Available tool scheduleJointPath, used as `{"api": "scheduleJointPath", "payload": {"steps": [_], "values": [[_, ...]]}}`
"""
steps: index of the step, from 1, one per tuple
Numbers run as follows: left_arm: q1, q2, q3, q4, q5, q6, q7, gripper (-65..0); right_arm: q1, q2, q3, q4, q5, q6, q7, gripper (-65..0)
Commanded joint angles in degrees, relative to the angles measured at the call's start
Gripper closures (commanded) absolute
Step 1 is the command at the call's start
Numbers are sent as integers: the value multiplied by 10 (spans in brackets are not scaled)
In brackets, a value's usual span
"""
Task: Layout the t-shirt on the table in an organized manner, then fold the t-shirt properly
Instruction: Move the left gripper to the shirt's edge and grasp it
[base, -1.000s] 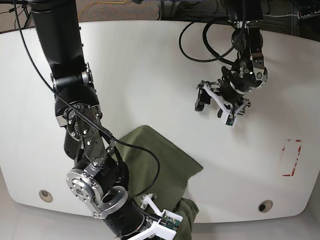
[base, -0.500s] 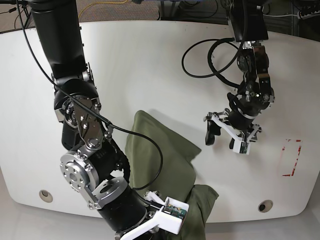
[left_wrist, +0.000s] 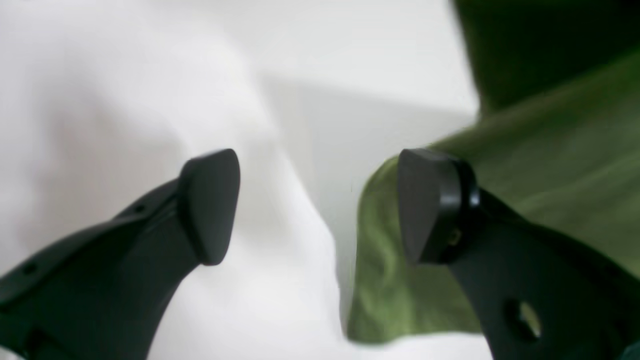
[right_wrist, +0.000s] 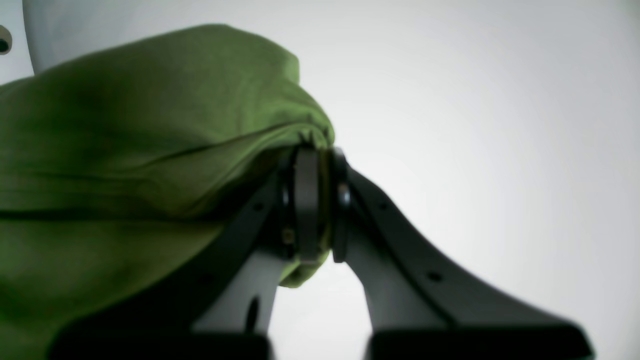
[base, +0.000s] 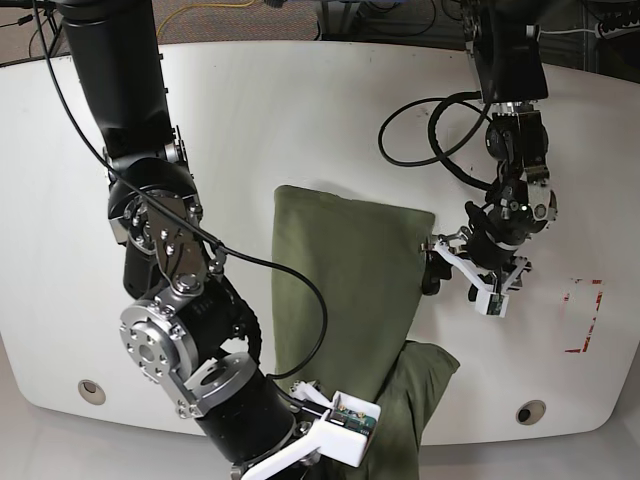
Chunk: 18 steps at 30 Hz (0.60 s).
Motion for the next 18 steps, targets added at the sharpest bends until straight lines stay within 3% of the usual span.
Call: {"api": "scheduleJointPath", "payload": {"steps": [1,11,18], "values": [[-14,-1,15,-17,-7,-16,-14,-456,23,-1,6,8,-5,-15,10,0],[-22,18,76,-117,-8,-81,-24,-453,29,-1,6,8,-4,-15,10,-2],[-39,36,78,-201,-7,-86,-72,-453,36,-1,7,9,-3,-15,10,-2]]}}
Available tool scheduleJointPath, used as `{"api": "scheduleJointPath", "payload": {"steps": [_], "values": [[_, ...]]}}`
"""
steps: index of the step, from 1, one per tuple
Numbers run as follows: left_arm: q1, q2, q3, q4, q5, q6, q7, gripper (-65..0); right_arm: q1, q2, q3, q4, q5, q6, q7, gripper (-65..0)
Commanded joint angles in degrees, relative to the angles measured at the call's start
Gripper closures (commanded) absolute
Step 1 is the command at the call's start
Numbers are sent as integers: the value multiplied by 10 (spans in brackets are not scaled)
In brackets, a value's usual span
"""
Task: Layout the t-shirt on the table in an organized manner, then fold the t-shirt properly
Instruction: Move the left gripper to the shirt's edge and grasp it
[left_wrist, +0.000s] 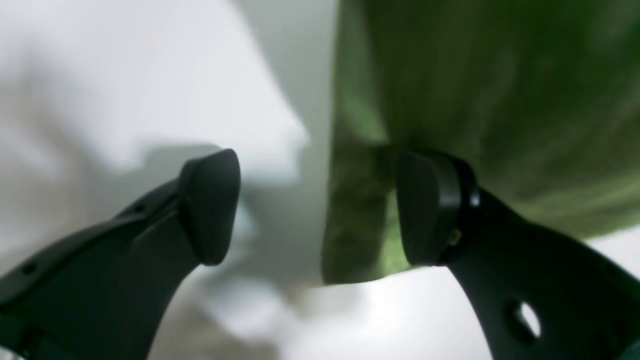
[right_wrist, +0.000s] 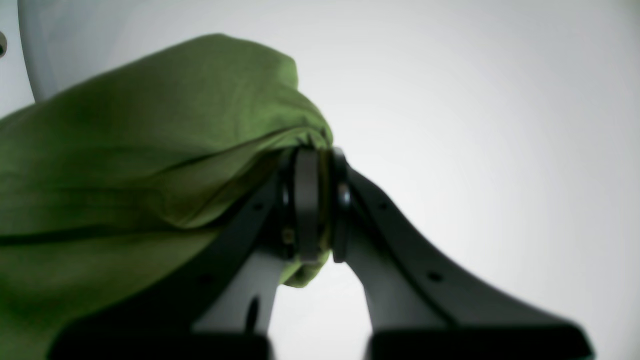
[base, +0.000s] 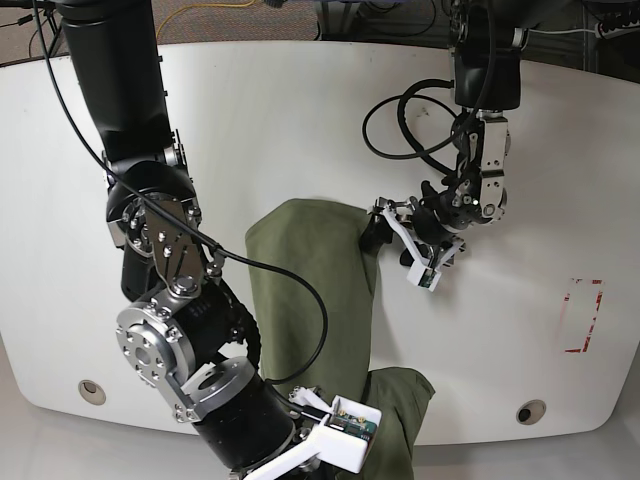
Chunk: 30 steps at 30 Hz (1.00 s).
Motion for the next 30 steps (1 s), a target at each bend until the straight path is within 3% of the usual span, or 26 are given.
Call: {"api": "scheduleJointPath", "payload": {"steps": [1,21,23,26,30], "values": [[-21,8,0,-29,-8,-4,-18,-453,25,-1,6,7,-5,-15,10,-2],[-35,15,69,-39,-9,-28,-20,-439,25,-2,6,9,-5,-15,10,-2],[-42,15,69,-40,-9,-28,-20,-404,25,-2,6,10,-5,-15,10,-2],[-46,15,69,-41,-5,-28,-21,-299,23,-2,6,10,-5,-15,10,-2],[-49,15,68,-41,-5,-28,-21,-107,21,-2,6,10,-5,-15,10,-2]]}}
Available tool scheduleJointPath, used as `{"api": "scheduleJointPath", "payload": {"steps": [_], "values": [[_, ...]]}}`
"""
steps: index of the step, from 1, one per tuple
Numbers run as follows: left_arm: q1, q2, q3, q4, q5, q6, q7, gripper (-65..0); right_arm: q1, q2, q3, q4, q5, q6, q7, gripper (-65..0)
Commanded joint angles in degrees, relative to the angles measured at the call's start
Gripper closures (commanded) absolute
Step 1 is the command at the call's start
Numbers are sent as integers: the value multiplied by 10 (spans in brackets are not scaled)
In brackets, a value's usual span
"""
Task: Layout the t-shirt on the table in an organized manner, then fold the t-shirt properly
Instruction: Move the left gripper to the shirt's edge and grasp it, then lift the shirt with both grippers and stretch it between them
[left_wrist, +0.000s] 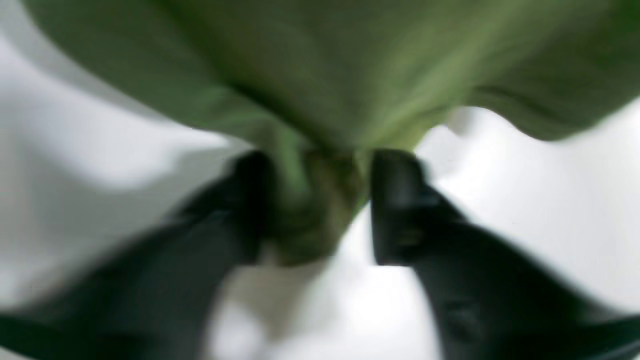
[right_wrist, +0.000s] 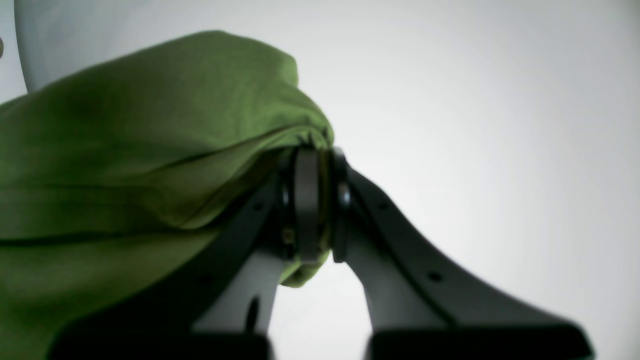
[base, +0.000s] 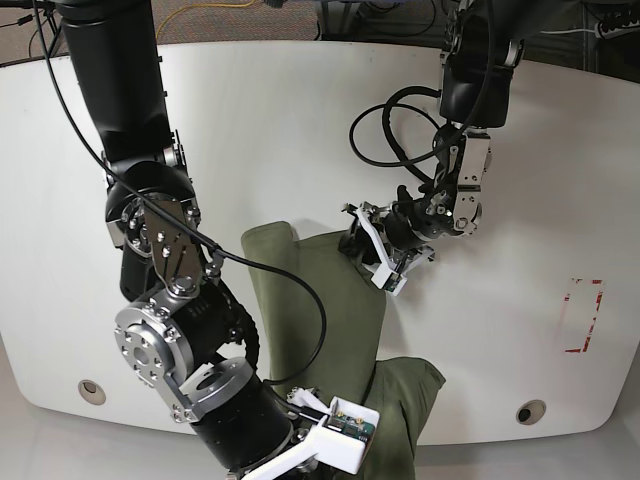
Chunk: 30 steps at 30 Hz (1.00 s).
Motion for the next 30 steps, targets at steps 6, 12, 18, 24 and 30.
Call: {"api": "scheduleJointPath", "payload": {"steps": [6,12,18,24,30], "values": [[-11,-1,-3,14,-10,35,-12,0,19,-2,12,9,-5,-15,11,-2],[7,-24,-41,75,-13,50,-10,0,7,-2,51,6,-5,-15,11,-2],[43,-54,-101,191,-11,51,21,0,-4,0,102,-11,-4,-15,11,-2],[48,-80,-165,275,-13,51,76,0,-6,3,156,-66,-3,-15,11,-2],[31,-102,-244,358,-13,42,141,0,18,3,237,-206,-2,-15,13,-2]]}}
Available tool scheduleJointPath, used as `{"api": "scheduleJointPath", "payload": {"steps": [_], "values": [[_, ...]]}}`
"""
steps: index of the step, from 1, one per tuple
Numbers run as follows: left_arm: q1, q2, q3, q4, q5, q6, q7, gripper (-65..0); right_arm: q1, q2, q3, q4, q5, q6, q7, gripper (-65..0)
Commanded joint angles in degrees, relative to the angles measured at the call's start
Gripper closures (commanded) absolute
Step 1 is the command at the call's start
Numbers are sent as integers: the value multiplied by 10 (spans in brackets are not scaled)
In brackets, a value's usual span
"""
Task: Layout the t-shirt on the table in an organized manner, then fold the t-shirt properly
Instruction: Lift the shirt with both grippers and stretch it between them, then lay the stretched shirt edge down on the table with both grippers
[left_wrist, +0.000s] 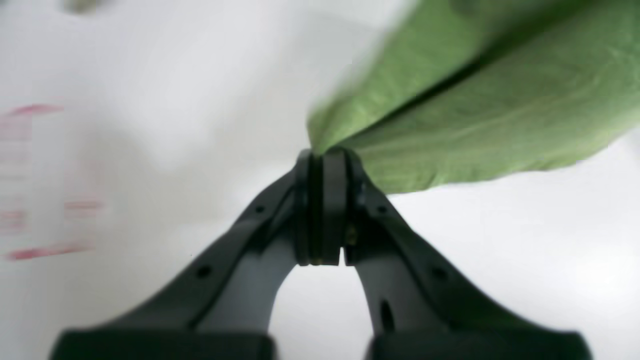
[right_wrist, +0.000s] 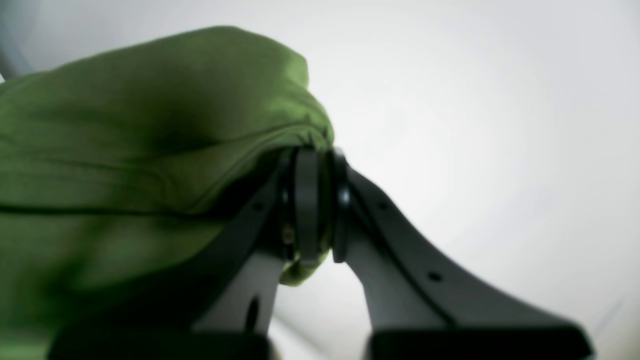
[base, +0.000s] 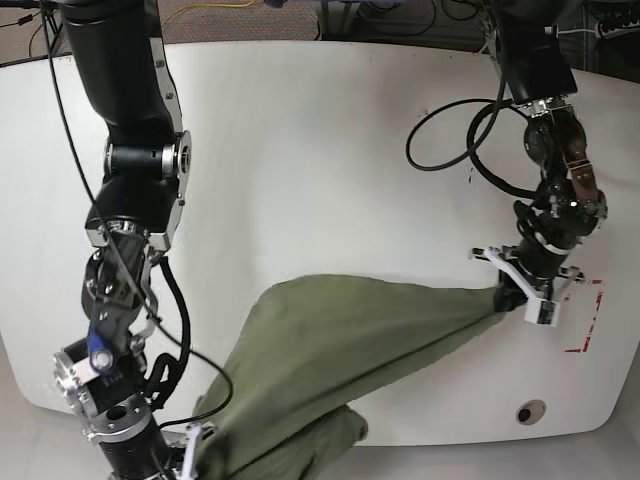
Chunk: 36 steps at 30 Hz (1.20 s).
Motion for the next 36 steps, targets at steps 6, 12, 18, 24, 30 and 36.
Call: {"api": "scheduleJointPath", "payload": {"steps": [6,12,18,24,30,36], "values": [[-77,-27,-62,104,-5,-8,75,0,92,4,79,-164,-5,-14,12,-2],[-167,-41,-100,140,-5,-11,157,0,140,21,109,-213,-5,-15,9,-2],[-218,-56,-103,143,-4,-37,197,0,138,27,127,-217,-5,-12,7,-2],[-205,-55,-103,144,-4,-49,216,0,69,27,169,-163,-1,-10,-50,-2],[-144,-53,-103,145,-4,-61,215,0,-79,24,182,-64,1,-10,-80,-2],[-76,-54,-103,145,-5,-70,214,0,-239,-2,202,30,33,-10,-100,-2]]}}
